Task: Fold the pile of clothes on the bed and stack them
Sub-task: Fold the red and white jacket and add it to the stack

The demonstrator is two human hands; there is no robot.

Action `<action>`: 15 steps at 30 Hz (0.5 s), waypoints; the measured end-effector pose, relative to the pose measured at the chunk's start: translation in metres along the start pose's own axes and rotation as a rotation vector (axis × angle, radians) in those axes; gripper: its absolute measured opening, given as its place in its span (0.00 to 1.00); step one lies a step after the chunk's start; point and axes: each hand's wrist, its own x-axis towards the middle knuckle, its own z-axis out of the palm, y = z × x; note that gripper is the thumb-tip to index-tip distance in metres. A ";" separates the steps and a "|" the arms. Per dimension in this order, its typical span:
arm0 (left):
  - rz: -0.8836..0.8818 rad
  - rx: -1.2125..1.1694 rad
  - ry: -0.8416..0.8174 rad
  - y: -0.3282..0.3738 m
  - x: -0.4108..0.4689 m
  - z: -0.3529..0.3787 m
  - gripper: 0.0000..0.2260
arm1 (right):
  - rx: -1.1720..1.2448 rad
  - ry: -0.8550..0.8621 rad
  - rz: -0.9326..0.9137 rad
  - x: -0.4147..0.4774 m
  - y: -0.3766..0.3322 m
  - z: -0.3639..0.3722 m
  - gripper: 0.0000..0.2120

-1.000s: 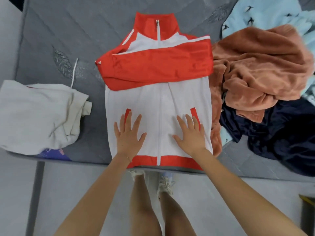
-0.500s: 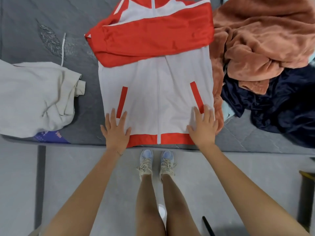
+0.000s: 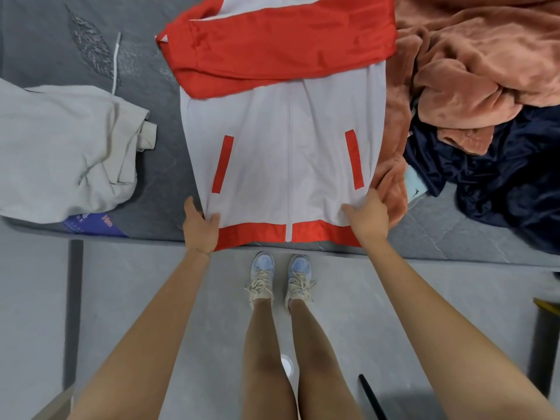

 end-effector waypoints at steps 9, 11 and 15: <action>0.050 0.038 -0.070 0.003 -0.013 -0.006 0.08 | 0.061 -0.207 -0.057 -0.004 -0.007 0.000 0.19; 0.089 -0.075 0.009 0.014 -0.023 -0.005 0.07 | 0.205 -0.253 -0.113 -0.005 -0.017 -0.002 0.15; 0.134 -0.340 0.080 0.051 -0.039 -0.001 0.08 | 0.555 -0.357 -0.028 -0.008 -0.049 -0.002 0.14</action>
